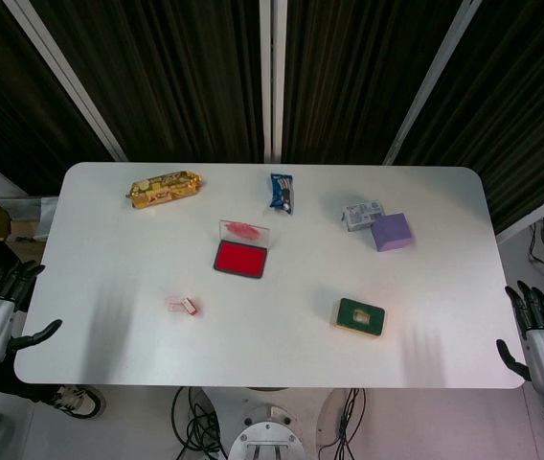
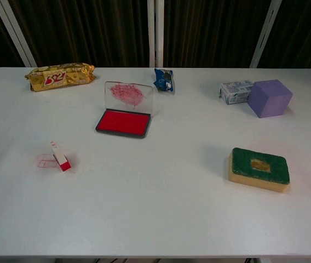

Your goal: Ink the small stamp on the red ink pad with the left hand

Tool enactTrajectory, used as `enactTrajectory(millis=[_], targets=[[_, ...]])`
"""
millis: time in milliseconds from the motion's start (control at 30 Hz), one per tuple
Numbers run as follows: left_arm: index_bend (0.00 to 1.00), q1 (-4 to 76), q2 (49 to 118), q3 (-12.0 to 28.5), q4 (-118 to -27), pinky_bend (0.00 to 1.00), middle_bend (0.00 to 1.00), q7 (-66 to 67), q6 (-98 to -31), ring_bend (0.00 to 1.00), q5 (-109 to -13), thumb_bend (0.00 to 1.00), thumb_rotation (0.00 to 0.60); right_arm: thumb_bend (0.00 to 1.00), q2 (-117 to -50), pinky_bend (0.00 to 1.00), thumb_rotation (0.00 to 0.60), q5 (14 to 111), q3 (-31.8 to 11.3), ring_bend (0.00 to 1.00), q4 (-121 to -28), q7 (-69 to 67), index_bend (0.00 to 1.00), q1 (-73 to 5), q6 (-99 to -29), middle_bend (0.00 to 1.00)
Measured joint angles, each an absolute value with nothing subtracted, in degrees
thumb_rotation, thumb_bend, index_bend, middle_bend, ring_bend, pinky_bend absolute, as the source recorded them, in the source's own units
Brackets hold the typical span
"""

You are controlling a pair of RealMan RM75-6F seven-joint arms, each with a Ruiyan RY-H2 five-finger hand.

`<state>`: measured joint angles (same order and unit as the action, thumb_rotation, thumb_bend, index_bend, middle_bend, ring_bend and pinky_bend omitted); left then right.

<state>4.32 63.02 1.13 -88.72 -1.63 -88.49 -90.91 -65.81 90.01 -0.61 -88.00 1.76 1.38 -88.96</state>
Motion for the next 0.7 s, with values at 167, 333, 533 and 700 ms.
enactTrajectory(millis=[167, 333, 533, 700], targets=[[0.14, 4.28, 62.74, 1.01, -89.19, 0.18, 0.12, -1.23, -88.71, 0.08, -91.19, 0.07, 0.0, 0.24, -66.13, 0.0, 0.6, 90.04, -0.4, 0.0, -87.2, 1.11, 0.0, 1.53, -89.01, 0.0], [0.14, 4.23, 62.14, 0.72, -89.71, 0.19, 0.12, -1.16, -88.89, 0.08, -91.83, 0.07, 0.0, 0.24, -66.3, 0.0, 0.6, 90.18, -0.31, 0.0, -86.63, 0.14, 0.0, 1.84, -89.63, 0.0], [0.13, 4.74, 62.4, 1.39, -88.95, 0.52, 0.14, -1.47, -90.52, 0.33, -93.38, 0.12, 0.507, 0.26, -66.11, 0.0, 0.6, 89.17, -1.33, 0.0, -86.65, 0.02, 0.0, 1.8, -90.06, 0.0], [0.13, 5.84, 64.31, 1.44, -86.5, 0.97, 0.33, -2.34, -92.05, 0.85, -97.34, 0.2, 0.6, 0.26, -65.18, 0.0, 0.6, 88.38, -2.41, 0.0, -87.12, 0.61, 0.0, 1.96, -91.21, 0.0]])
